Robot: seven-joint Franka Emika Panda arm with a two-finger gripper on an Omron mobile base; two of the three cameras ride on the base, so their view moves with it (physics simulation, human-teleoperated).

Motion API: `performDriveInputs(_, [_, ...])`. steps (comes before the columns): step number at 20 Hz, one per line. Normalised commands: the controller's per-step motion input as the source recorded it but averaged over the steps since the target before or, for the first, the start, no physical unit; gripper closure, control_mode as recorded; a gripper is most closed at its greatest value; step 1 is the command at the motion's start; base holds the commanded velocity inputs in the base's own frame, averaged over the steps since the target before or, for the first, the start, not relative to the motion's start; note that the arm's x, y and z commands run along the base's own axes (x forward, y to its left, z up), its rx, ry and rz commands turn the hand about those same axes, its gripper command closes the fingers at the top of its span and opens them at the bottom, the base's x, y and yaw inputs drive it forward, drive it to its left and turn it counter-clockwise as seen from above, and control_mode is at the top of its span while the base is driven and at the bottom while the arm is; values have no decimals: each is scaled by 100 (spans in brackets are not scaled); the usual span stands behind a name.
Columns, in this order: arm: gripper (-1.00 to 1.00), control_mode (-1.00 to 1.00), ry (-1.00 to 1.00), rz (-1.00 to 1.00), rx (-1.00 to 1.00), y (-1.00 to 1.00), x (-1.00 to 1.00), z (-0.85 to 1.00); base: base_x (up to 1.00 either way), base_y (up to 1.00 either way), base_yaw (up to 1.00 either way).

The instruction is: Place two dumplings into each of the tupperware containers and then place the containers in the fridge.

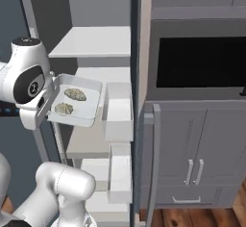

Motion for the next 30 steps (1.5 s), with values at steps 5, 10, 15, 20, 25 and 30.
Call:
performDriveInputs(5, [100,100,0,0,0,0,0,0,7,-49,14])
performDriveInputs(10, [100,100,0,0,0,0,0,0,2,-39,19])
performDriveInputs(15, [100,100,0,0,0,0,0,0,0,4,20])
performDriveInputs(20, [100,100,0,0,0,0,0,0,6,-5,16])
performDriveInputs(25, [100,100,0,0,0,0,0,0,19,-47,12])
performDriveInputs(30, [100,100,0,0,0,0,0,0,3,-28,1])
